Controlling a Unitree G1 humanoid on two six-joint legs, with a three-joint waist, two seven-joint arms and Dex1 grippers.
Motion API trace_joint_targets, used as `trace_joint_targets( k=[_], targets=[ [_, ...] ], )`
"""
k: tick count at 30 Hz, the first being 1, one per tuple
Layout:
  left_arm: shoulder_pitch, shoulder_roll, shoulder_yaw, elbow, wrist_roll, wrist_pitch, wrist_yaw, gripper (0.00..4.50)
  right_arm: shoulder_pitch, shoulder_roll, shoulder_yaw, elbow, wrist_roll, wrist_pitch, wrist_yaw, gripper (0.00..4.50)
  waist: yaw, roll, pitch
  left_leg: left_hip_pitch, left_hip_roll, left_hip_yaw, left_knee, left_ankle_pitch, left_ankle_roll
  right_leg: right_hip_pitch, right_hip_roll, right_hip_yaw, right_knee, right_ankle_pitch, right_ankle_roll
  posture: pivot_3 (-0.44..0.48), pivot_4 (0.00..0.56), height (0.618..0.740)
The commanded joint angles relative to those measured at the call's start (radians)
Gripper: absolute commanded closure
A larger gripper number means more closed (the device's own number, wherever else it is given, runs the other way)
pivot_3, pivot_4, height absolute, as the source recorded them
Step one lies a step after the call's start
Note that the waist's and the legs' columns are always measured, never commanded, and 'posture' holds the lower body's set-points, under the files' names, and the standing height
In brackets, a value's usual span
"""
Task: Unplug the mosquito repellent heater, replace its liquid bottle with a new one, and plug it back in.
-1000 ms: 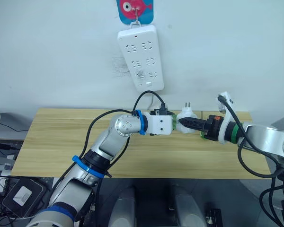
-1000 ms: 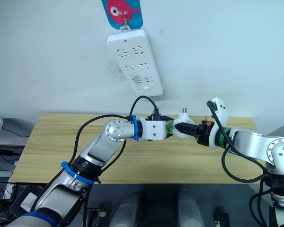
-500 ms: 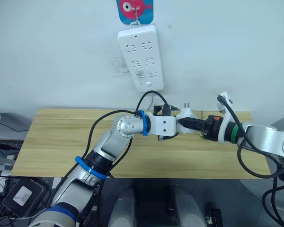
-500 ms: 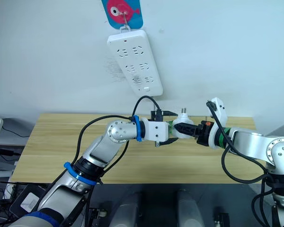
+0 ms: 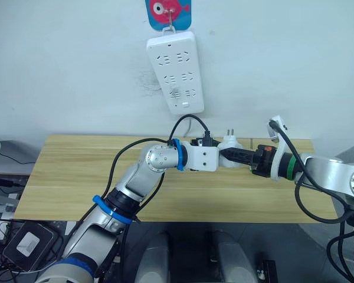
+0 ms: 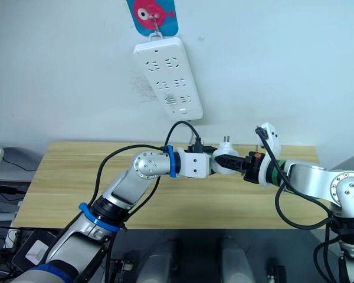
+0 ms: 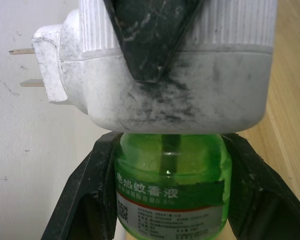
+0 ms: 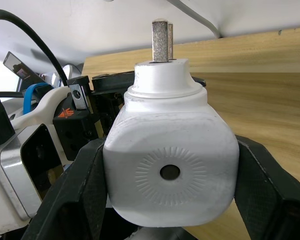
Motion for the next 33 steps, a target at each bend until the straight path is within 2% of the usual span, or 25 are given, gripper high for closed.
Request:
trace_joint_targets(
  k=[1, 3, 6, 9, 12, 17, 20, 24, 29, 33],
  targets=[
    [-0.004, -0.006, -0.010, -0.036, -0.008, -0.023, -0.001, 2.24, -0.015, -0.008, -0.005, -0.049, 0.034, -0.012, 0.037, 1.49, 0.000, 0.000, 0.000, 0.000, 0.000, 0.000, 0.000, 0.000, 0.000, 0.000, 0.000, 0.000, 0.000, 0.000, 0.000, -0.027, 0.241, 0.740],
    [-0.002, -0.008, -0.006, -0.032, -0.009, -0.023, 0.004, 2.24, -0.018, -0.019, -0.006, -0.059, 0.034, -0.012, 0.056, 0.77, 0.000, 0.000, 0.000, 0.000, 0.000, 0.000, 0.000, 0.000, 0.000, 0.000, 0.000, 0.000, 0.000, 0.000, 0.000, -0.027, 0.241, 0.740],
    [0.020, -0.029, 0.010, -0.024, -0.032, 0.007, 0.023, 2.24, -0.024, -0.051, -0.026, -0.094, -0.062, 0.008, 0.144, 0.00, 0.001, 0.000, 0.000, 0.000, 0.000, 0.000, 0.000, 0.000, 0.000, 0.000, 0.000, 0.000, 0.000, 0.000, 0.000, -0.023, 0.240, 0.740],
    [0.067, -0.067, 0.036, -0.010, -0.078, 0.058, 0.043, 2.24, -0.013, -0.115, -0.032, -0.183, -0.288, 0.015, 0.332, 0.00, 0.001, 0.001, 0.000, 0.000, 0.000, 0.000, 0.000, 0.000, 0.000, 0.000, 0.000, 0.000, 0.000, 0.000, 0.000, -0.029, 0.239, 0.740],
    [0.121, -0.124, 0.083, 0.012, -0.149, 0.112, 0.080, 2.24, 0.058, -0.125, -0.060, -0.258, -0.504, -0.085, 0.448, 0.00, 0.002, -0.001, -0.004, 0.000, 0.000, -0.001, 0.000, 0.000, 0.000, 0.000, 0.000, -0.001, 0.000, 0.000, 0.000, -0.038, 0.237, 0.740],
    [0.174, -0.271, 0.219, 0.010, -0.310, 0.166, 0.203, 2.24, 0.226, -0.040, -0.073, -0.402, -0.793, -0.258, 0.502, 0.00, 0.002, -0.002, -0.008, 0.000, 0.000, -0.001, 0.001, 0.000, 0.000, 0.000, 0.000, -0.001, 0.000, 0.000, 0.000, -0.058, 0.236, 0.740],
    [0.183, -0.314, 0.242, -0.008, -0.356, 0.155, 0.226, 2.24, 0.296, -0.006, -0.045, -0.430, -0.960, -0.315, 0.503, 0.00, 0.001, -0.002, -0.017, 0.000, 0.000, 0.000, 0.001, 0.001, -0.002, 0.000, 0.000, 0.000, 0.000, 0.000, 0.000, -0.069, 0.236, 0.740],
    [0.169, -0.349, 0.232, -0.022, -0.386, 0.158, 0.243, 2.24, 0.295, 0.103, -0.049, -0.426, -1.016, -0.358, 0.479, 0.00, -0.001, -0.002, -0.024, 0.002, 0.000, 0.002, 0.001, 0.002, -0.003, 0.000, 0.000, 0.000, 0.000, 0.000, 0.000, -0.075, 0.235, 0.740],
    [0.162, -0.375, 0.212, -0.036, -0.414, 0.161, 0.240, 2.24, 0.197, 0.266, -0.011, -0.413, -1.035, -0.365, 0.436, 0.00, -0.007, -0.001, -0.026, 0.003, 0.000, 0.003, 0.001, 0.002, -0.003, 0.000, 0.001, 0.000, 0.001, 0.000, 0.000, -0.083, 0.231, 0.740],
    [0.166, -0.361, 0.201, -0.044, -0.416, 0.166, 0.238, 2.24, 0.157, 0.326, 0.001, -0.388, -1.071, -0.349, 0.422, 0.00, -0.007, -0.001, -0.028, 0.003, 0.000, 0.002, 0.000, 0.002, -0.003, 0.000, 0.001, 0.001, 0.001, 0.000, 0.000, -0.083, 0.225, 0.740]
  ],
)
